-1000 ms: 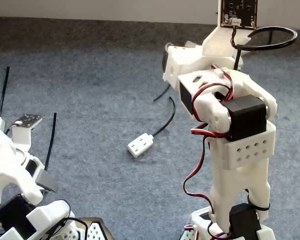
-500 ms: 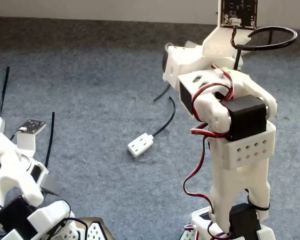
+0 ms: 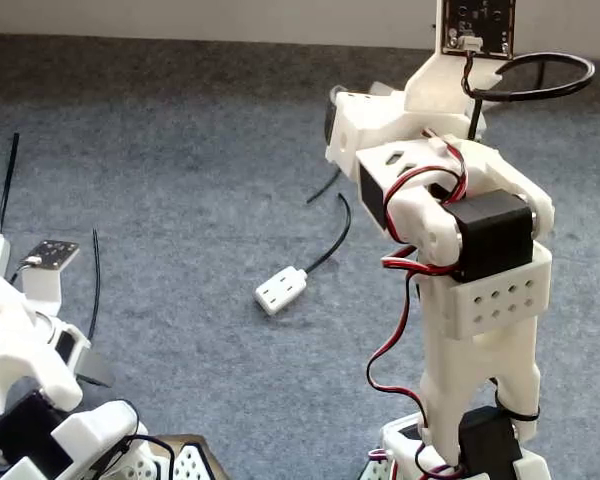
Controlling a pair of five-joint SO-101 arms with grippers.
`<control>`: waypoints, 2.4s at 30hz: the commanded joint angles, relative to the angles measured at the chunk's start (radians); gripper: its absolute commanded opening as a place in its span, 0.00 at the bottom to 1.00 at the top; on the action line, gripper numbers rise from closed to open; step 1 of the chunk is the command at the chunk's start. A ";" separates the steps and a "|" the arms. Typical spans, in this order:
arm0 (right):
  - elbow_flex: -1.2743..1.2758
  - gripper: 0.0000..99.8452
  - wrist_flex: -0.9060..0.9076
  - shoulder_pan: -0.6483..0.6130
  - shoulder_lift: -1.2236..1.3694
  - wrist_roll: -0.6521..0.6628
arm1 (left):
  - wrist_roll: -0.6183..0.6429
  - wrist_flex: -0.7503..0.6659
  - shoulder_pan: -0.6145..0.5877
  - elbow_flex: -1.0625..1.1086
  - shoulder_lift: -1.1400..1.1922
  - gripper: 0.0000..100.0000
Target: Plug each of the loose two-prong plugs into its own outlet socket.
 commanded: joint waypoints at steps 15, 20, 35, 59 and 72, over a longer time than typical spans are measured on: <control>-0.027 0.25 -0.019 -0.010 -0.028 0.012 | 0.000 -0.124 -0.002 0.036 -0.013 0.09; -0.027 0.25 -0.019 -0.010 -0.028 0.012 | 0.000 -0.126 -0.001 0.030 -0.013 0.09; -0.027 0.25 -0.019 -0.010 -0.033 0.012 | 0.006 -0.121 0.179 -0.070 -0.013 0.20; -0.027 0.25 -0.021 -0.010 -0.028 0.012 | 0.009 0.203 0.203 -0.220 -0.013 0.20; -0.027 0.25 -0.019 -0.010 -0.028 0.012 | 0.204 -0.104 0.234 -0.047 -0.013 0.20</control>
